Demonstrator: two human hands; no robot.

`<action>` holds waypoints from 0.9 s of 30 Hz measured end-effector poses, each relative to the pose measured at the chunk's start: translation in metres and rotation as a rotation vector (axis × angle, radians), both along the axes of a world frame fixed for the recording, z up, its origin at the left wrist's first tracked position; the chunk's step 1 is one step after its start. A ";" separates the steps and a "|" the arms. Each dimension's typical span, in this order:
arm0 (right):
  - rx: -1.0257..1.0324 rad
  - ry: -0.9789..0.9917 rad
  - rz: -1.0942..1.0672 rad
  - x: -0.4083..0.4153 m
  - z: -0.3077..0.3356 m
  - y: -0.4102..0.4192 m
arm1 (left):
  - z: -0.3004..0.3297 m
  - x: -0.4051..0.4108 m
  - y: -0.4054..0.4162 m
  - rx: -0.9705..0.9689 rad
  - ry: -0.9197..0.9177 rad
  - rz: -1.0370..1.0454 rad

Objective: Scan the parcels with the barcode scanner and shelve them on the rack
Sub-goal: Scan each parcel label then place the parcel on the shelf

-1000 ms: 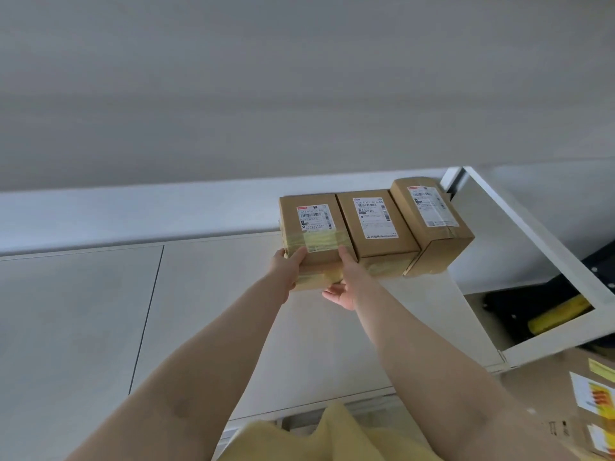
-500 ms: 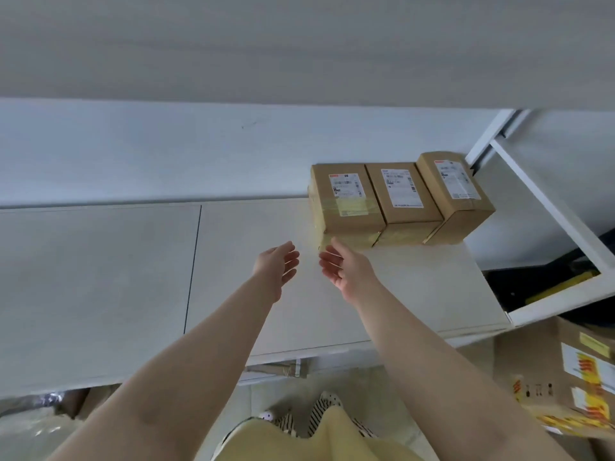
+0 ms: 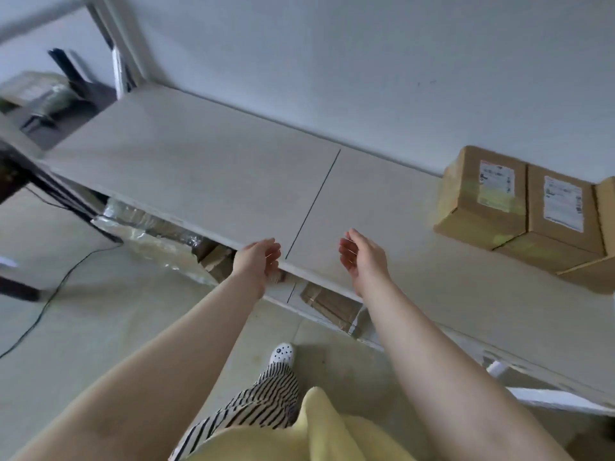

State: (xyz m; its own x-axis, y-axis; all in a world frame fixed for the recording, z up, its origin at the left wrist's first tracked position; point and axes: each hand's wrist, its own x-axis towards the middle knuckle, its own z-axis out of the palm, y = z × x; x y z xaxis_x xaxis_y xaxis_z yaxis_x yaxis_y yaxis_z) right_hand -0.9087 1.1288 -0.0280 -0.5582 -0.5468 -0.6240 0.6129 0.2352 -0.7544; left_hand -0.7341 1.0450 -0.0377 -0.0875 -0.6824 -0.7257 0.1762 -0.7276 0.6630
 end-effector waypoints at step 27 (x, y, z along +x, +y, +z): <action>-0.024 -0.042 0.636 0.488 0.006 -0.283 | -0.001 0.498 -0.189 -0.041 0.014 0.476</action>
State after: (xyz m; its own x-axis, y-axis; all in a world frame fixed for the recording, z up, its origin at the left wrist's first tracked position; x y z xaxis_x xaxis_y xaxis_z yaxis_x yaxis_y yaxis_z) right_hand -0.4202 0.8462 -0.0221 -0.0955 -0.7773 -0.6219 0.3878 0.5463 -0.7424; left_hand -0.2361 0.8565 -0.0384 0.2322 -0.6771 -0.6983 0.4931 -0.5369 0.6846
